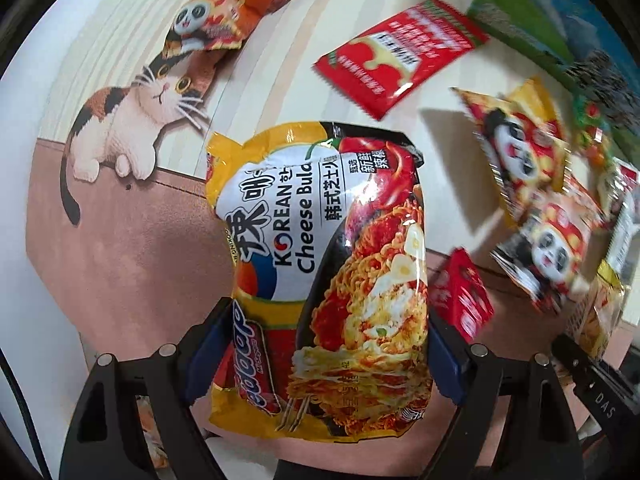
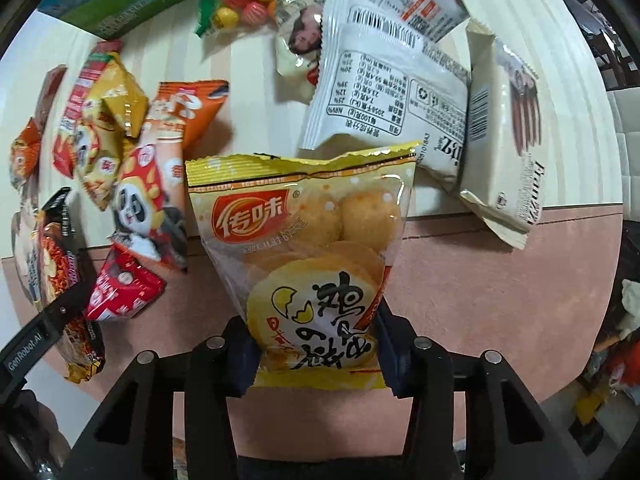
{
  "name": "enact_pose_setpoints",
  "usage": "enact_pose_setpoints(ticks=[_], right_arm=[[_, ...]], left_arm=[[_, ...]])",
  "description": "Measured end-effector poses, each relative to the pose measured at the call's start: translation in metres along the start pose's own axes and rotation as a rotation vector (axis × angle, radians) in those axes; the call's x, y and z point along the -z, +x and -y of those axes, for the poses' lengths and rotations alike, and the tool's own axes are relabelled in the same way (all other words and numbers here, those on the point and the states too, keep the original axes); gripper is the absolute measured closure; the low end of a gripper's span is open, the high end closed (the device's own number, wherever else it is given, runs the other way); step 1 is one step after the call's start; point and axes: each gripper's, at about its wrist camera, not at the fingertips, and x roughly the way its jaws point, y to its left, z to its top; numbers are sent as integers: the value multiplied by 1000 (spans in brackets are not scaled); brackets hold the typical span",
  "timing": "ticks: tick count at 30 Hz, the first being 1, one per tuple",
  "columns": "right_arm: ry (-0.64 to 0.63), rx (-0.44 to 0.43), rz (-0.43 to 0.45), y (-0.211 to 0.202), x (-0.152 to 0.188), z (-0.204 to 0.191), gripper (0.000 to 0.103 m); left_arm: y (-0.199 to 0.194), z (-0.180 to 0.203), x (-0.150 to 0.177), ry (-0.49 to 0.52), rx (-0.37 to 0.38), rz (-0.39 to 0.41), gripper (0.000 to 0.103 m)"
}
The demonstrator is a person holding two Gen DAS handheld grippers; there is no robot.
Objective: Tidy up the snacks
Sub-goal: 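Carry both bags into the cardboard box and open both tools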
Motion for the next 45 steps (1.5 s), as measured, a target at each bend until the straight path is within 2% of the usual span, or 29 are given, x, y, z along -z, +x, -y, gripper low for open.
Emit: enact_pose_setpoints(ticks=[1,3,6,9,13,15,18,21,25,30,35,37,43,45], right_arm=[[0,-9,4,-12,-1,4,52],[-3,-31,12,-23,-2,-11,52],[-26,-75,38,-60,6,-3,52],[-48,-117,80,-104,10,7,52],[-52,-177,136,-149,-6,32,52],[-51,-207,176,-180,-13,44,52],[-54,-237,237,-222,-34,49,52],[-52,-272,300,-262,-65,60,52],[-53,-257,386,-294,-117,66,52],[-61,-220,389,-293,-192,76,52],[-59,-168,317,-252,-259,79,52],[-58,-151,280,-222,-288,66,52],[-79,-119,228,-189,-317,52,52],[-96,-114,204,-172,-332,46,51]], left_arm=[[-4,-1,6,4,3,4,17],[-14,-3,21,11,21,16,17],[-36,-7,43,25,50,52,17],[-68,-9,57,40,78,107,17],[-124,-1,60,71,127,209,17],[-163,11,50,95,148,253,17],[-200,33,30,143,190,306,17],[-224,63,-2,188,229,337,17],[-226,98,-57,229,257,332,17],[-202,136,-135,267,265,241,17],[-170,162,-189,252,273,115,17],[-156,173,-203,261,262,75,17],[-123,204,-223,313,221,17,17],[-118,211,-228,318,229,-15,17]])
